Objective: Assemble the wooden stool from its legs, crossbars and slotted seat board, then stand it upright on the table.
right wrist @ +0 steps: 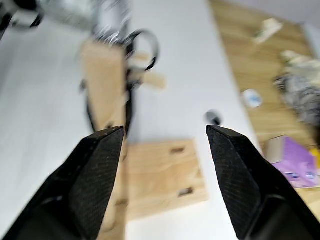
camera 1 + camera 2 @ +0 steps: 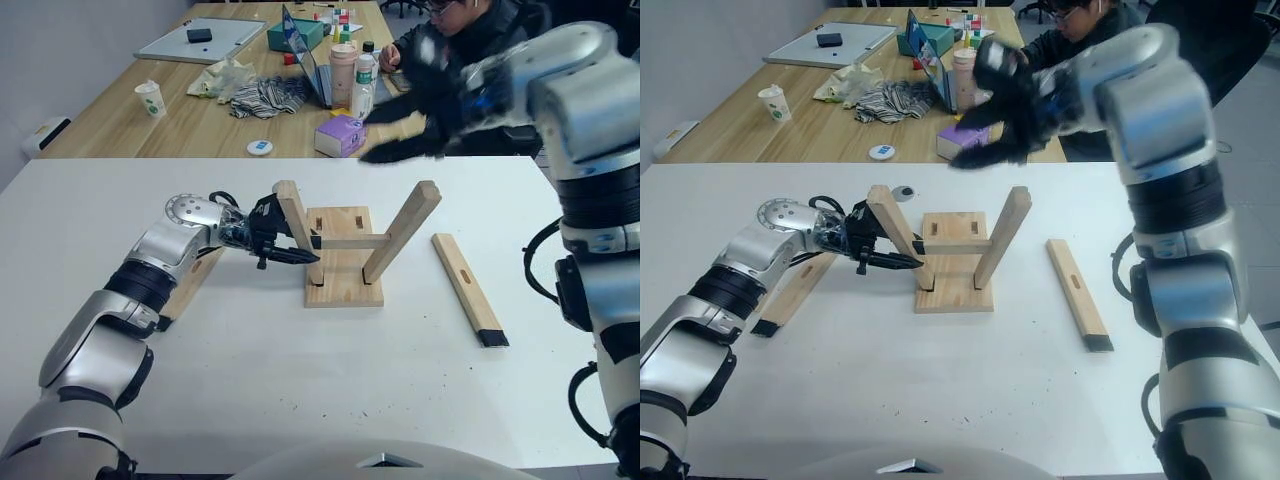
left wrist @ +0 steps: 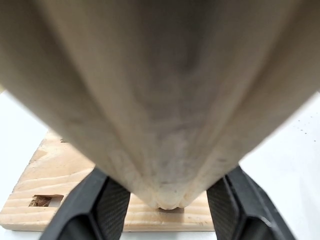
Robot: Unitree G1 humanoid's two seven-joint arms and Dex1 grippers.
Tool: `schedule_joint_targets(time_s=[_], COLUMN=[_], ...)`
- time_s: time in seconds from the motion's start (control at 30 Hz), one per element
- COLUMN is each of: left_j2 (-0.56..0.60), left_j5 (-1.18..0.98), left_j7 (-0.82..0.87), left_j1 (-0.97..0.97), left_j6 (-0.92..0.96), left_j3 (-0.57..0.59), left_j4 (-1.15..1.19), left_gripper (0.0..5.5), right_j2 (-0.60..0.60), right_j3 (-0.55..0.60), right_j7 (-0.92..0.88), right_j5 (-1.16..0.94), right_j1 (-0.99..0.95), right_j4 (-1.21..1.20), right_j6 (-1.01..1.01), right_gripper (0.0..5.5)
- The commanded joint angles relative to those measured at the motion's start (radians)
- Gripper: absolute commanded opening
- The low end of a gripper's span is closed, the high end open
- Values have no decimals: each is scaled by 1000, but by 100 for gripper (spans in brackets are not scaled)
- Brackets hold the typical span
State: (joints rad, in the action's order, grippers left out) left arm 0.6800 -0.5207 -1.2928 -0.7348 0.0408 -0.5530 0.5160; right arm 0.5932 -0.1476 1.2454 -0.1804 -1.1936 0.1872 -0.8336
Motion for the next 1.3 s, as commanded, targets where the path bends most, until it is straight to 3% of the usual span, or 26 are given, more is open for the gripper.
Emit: schedule_joint_targets(time_s=[0.03, 0.17, 0.27, 0.5, 0.67, 0.7, 0.93, 1.03, 1.13, 1.2, 1.3], left_j2=[-11, 23, 74, 129, 146, 135, 203, 278, 332, 269, 140], left_j5=[277, 261, 256, 172, 76, 58, 7, 43, 121, 133, 119], left_j7=[93, 118, 120, 224, 303, 308, 224, 162, 102, 126, 189], left_j1=[300, 386, 458, 546, 490, 466, 396, 432, 444, 369, 263], left_j6=[212, 246, 285, 448, 487, 488, 580, 580, 496, 458, 407], left_j3=[-210, -236, -290, -332, -221, -195, -16, 21, 65, 142, 259], left_j4=[37, -57, -177, -387, -501, -499, -604, -655, -528, -369, -210], left_gripper=[203, 203, 203, 202, 202, 239, 345, 391, 436, 467, 523], right_j2=[-160, -273, -327, -332, -325, -327, -339, -221, -69, -3, 38], right_j3=[460, 520, 540, 520, 521, 525, 574, 522, 493, 526, 524], right_j7=[-443, -611, -697, -754, -761, -768, -825, -773, -628, -564, -486], right_j5=[-103, -98, -111, -140, -153, -156, -243, -197, -214, -252, -329], right_j1=[203, 534, 676, 712, 717, 725, 766, 868, 1029, 1113, 1218], right_j4=[-40, -205, -284, -296, -293, -302, -353, -419, -532, -572, -644], right_j6=[-20, 32, 35, 35, 57, 61, 92, 104, 94, 76, 31], right_gripper=[302, 302, 302, 302, 302, 302, 302, 302, 302, 302, 363])
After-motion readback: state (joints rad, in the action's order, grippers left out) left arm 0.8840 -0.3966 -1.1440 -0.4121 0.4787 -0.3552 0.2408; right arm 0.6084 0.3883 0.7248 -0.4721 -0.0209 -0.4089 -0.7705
